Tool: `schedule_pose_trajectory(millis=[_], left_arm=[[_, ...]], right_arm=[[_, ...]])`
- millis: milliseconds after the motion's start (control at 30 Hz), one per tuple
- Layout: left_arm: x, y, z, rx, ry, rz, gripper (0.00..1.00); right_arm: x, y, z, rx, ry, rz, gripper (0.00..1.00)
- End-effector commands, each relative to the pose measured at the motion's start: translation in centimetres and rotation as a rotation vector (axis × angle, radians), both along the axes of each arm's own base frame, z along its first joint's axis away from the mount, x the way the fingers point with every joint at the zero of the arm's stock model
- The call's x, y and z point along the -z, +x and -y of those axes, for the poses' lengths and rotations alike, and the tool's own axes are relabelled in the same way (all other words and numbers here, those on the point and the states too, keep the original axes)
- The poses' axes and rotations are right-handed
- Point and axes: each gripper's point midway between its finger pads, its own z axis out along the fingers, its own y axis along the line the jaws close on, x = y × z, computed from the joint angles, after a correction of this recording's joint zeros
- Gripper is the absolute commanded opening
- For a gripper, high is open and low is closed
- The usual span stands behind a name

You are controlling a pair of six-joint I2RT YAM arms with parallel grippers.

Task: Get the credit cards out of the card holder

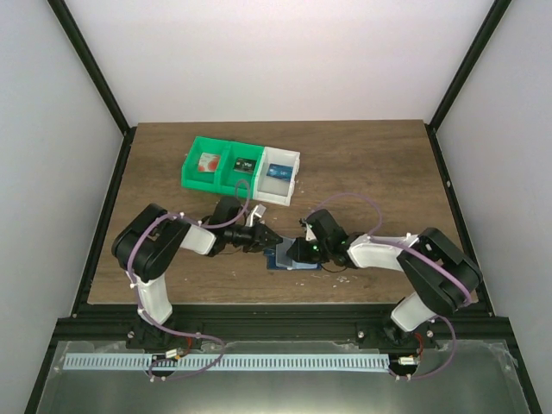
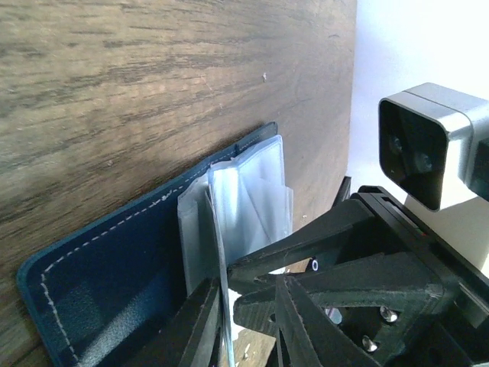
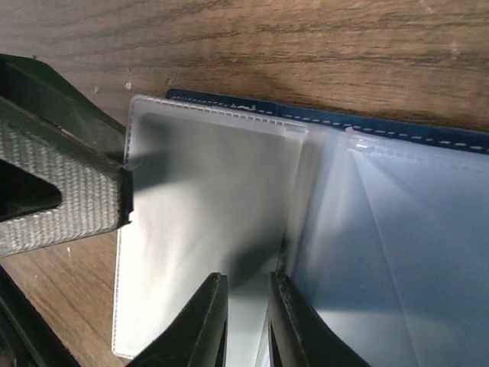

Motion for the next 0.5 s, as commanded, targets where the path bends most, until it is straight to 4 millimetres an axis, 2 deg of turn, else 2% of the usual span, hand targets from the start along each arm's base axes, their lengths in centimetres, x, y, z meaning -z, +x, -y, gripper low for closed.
schedule_pose_trajectory(millis=[0, 233, 467], left_arm=[[-1.7, 0.2, 1.0, 0.025, -0.043, 0.042, 0.22], [-1.8, -0.4, 1.7, 0.042, -0.051, 0.023, 0.23], [-2.5, -1.2, 3.1, 0.071, -0.061, 0.028, 0.27]], right_arm=[[-1.4, -0.3, -0.2, -0.023, 0.028, 0.044, 0.18], [-3.2, -0.2, 0.5, -0.008, 0.033, 0.100, 0.24], [-5.1, -0.6, 2.2, 0.036, 0.025, 0.163, 0.24]])
